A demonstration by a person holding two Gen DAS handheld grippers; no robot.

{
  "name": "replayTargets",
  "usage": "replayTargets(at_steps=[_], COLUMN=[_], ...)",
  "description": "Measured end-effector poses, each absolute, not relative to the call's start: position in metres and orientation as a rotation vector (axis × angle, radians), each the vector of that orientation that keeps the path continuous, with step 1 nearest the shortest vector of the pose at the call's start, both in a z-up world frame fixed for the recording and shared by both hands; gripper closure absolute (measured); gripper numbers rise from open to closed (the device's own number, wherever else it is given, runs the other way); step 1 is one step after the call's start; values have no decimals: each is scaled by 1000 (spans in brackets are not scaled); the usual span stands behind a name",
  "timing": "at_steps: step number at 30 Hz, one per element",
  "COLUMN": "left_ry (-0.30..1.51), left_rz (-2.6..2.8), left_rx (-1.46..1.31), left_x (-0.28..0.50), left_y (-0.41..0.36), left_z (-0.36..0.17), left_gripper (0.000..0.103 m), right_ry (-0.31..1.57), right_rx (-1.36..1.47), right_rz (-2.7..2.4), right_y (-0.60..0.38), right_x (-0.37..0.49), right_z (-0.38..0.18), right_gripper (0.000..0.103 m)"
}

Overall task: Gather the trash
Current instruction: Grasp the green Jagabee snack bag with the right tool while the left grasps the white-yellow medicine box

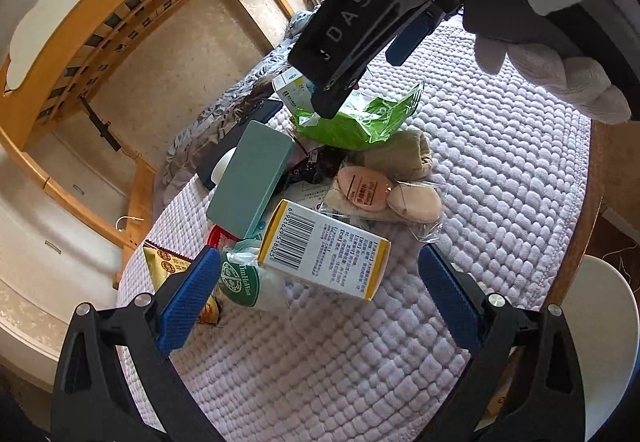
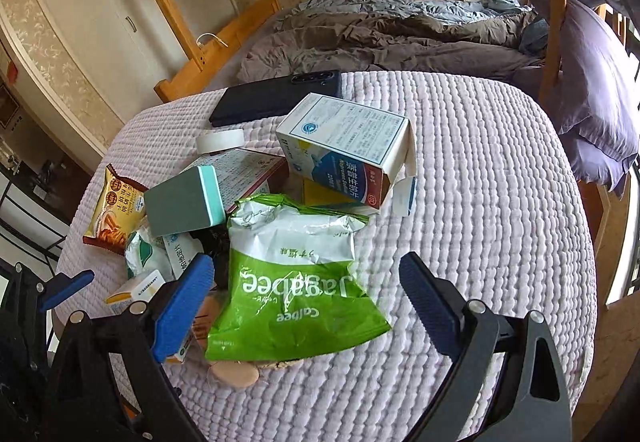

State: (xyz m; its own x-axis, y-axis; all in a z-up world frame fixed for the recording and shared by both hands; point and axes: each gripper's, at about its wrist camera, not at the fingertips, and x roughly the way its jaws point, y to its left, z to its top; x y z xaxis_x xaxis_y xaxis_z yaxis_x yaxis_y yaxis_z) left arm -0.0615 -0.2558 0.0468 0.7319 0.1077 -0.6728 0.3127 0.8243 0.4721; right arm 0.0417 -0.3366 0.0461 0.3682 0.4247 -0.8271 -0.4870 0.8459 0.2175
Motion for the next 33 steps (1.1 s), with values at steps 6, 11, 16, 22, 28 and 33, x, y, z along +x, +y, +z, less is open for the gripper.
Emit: replayTargets(at_steps=[6,11,16,22,28,33], left_ry=[778,804,811,804,815,827], left_rz=[-147,-170,-183,-187,-200,-213], left_rx=[635,635,605,585,462,356], left_x=[-47,-41,-35,-42,-52,-66], left_y=[-256,-253,-244,-242,-240,-236], left_z=[36,34,37,40,52,60], left_gripper=[4,25,33,33,33,33], right_ry=[1084,1129,1152,1101,1058,1045], right_rx=[-50,-25,-24,-111,-117,-97], right_rz=[590,600,621,611,613,622], right_y=[-328,-323,-319,-314,-323,-336], right_x=[59,71,72,59,48,32], right_z=[32,20,11,17,31,40], right_gripper=[10,10,21,28,28,28])
